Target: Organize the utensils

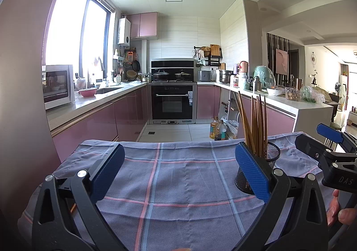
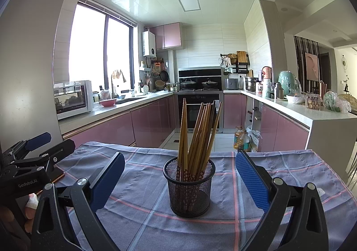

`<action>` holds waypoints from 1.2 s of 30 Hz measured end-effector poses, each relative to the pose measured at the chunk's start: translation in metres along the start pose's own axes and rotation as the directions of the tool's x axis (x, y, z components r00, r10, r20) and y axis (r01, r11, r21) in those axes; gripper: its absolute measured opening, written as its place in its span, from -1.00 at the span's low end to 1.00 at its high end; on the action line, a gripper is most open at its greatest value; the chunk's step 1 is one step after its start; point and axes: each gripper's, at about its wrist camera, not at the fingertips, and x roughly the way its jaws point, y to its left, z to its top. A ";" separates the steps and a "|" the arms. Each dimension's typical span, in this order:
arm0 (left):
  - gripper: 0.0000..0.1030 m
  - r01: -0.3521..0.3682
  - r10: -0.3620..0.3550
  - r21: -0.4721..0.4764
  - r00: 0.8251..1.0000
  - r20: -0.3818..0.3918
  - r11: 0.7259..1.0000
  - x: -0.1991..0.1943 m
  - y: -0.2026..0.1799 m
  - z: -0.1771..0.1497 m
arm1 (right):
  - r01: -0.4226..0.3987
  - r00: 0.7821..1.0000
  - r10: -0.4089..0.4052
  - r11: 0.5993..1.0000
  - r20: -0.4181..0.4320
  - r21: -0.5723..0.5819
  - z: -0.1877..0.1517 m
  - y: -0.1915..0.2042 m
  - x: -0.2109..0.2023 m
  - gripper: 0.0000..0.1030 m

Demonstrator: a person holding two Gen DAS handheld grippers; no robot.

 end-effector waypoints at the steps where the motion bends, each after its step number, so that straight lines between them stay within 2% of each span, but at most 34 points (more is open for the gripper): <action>1: 0.89 0.000 0.000 0.000 1.000 0.001 1.000 0.000 0.001 0.000 | -0.001 1.000 0.001 1.000 0.001 0.001 0.000 0.000 0.000 0.87; 36: 0.89 -0.001 0.001 -0.004 1.000 -0.007 1.000 0.002 -0.003 -0.004 | -0.002 1.000 0.002 1.000 -0.003 0.003 -0.003 0.000 0.002 0.87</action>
